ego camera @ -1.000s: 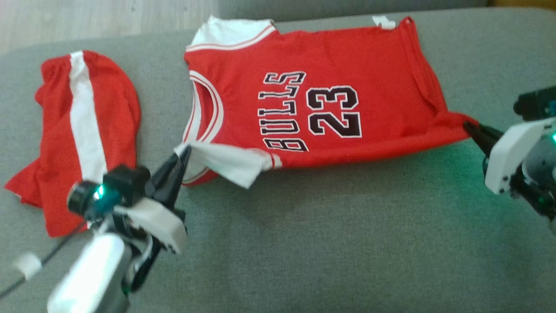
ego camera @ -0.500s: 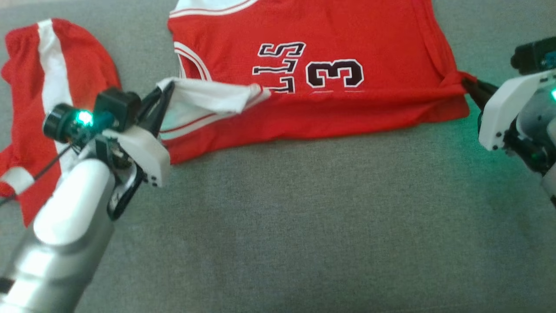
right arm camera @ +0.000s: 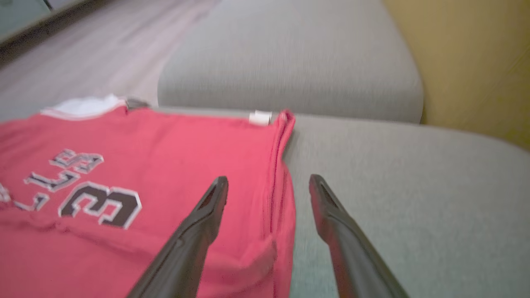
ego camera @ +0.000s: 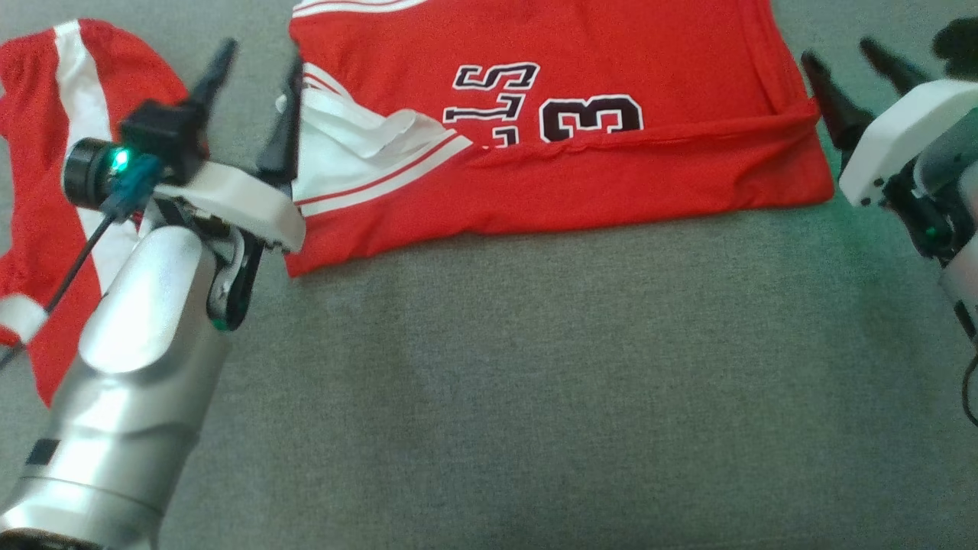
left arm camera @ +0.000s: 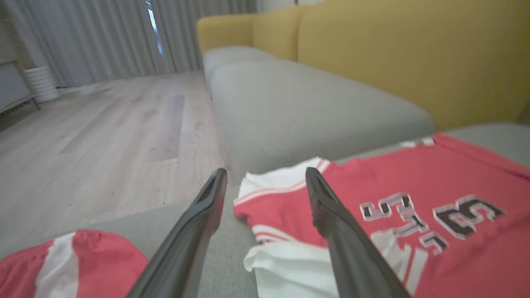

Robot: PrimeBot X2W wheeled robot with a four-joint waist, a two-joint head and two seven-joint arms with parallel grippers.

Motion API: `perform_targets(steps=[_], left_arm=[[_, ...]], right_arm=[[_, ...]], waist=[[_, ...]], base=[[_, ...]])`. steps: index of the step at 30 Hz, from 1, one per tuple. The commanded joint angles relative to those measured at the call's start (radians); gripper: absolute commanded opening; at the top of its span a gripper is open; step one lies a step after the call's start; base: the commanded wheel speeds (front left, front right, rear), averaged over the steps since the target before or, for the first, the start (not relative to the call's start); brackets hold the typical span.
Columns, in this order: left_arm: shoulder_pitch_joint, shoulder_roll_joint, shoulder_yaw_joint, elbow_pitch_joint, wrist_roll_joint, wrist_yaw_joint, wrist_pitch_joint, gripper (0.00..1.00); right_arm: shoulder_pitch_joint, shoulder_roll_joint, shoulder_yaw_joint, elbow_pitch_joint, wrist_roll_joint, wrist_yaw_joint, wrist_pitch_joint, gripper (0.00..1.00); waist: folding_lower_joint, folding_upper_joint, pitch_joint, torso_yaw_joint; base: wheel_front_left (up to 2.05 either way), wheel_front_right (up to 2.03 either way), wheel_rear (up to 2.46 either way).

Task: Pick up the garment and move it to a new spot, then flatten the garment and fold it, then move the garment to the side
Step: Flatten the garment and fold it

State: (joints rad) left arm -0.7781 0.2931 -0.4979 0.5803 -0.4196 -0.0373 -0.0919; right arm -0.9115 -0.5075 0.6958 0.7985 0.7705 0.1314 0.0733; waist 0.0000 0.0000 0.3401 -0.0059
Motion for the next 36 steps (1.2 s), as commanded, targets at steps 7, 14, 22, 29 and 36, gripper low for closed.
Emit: perform_targets(steps=[7, 14, 22, 29, 36], left_arm=[[0.084, -0.038, 0.151, -0.113, -0.044, 0.105, -0.166, 1.00], [0.280, -0.122, 0.242, -0.311, -0.003, 0.137, -0.169, 1.00], [0.528, -0.215, 0.331, -0.405, 0.086, 0.091, -0.170, 1.00], [0.657, -0.236, 0.395, -0.391, 0.133, 0.086, -0.170, 1.00], [0.664, -0.242, 0.412, -0.392, 0.138, 0.078, -0.170, 1.00]], right_arm=[[0.012, 0.029, -0.056, -0.032, -0.107, -0.001, -0.294, 1.00], [0.135, 0.088, -0.272, -0.131, -0.217, -0.001, -0.334, 1.00], [0.532, 0.318, -0.599, -0.384, -0.463, -0.001, -0.335, 1.00], [0.706, 0.433, -0.679, -0.473, -0.518, -0.001, -0.335, 1.00], [0.747, 0.454, -0.705, -0.523, -0.525, -0.001, -0.335, 1.00]], waist=[[0.0000, 0.0000, -0.085, -0.006], [0.0000, 0.0000, -0.144, 0.003], [0.0000, 0.0000, -0.238, 0.009], [0.0000, 0.0000, -0.264, -0.013], [0.0000, 0.0000, -0.263, -0.033]], base=[[0.00, 0.00, 0.00], [0.00, 0.00, 0.00], [0.00, 0.00, 0.00], [0.00, 0.00, 0.00], [0.00, 0.00, 0.00]])
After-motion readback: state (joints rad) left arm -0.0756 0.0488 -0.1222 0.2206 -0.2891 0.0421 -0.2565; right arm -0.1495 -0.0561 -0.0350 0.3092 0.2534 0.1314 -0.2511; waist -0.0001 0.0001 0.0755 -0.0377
